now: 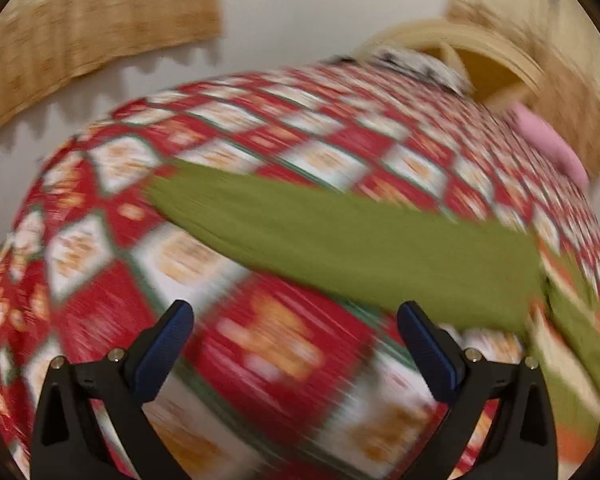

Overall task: Fold small clothes
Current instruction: 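Grasp the other green sleeve cuff with the left gripper and lift it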

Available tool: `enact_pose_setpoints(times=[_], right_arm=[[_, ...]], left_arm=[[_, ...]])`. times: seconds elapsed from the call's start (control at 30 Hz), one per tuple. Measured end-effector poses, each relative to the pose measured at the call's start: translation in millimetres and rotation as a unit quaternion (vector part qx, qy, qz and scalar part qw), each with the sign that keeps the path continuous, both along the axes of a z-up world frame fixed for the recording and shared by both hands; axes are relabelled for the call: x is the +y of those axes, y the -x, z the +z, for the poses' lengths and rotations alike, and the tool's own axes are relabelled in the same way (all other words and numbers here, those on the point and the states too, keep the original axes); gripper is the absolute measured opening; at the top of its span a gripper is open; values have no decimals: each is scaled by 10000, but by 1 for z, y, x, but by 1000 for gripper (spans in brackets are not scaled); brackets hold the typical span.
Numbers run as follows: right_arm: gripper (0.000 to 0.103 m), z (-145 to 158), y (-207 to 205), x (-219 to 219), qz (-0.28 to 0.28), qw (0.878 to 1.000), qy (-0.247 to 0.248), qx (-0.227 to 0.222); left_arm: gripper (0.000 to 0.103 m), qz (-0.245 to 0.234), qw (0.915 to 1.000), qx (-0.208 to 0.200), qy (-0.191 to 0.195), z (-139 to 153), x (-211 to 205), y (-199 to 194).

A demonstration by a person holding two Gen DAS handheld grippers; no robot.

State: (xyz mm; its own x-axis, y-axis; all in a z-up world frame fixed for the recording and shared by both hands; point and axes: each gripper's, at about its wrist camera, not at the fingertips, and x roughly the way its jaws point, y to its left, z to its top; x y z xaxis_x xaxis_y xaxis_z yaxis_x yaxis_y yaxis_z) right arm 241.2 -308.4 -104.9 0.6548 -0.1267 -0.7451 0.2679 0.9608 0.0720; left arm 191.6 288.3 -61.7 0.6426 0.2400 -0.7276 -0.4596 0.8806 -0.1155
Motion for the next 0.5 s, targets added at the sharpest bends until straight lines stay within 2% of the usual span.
enact_pose_setpoints(times=[0.07,0.13,0.17,0.3,0.4,0.47,0.5], right_arm=[[37,-1,-2,0,-6,10000,4,-15],[37,-3,-2,-2,14,10000,62,1],[37,-4,-2,-2,20,10000,96,10],[38,-4,-2,0,20,9999,146,29],[38,-3,1,4,17,10000,93,9],[38,-3,0,4,14,10000,78,3],[38,-3,0,4,15,10000,89,6]], left_arm=[[102,351,9991,-68,210,2,34,-3],[88,498,9966,-265,601,-4,61,-5],[84,521,9953,-280,771,-10,70,-10],[69,710,9901,41,1207,-38,93,-37],[69,881,9903,-166,1058,-38,91,-47],[67,868,9896,-177,1132,-39,88,-54],[58,884,9896,-190,1117,-39,89,-55]])
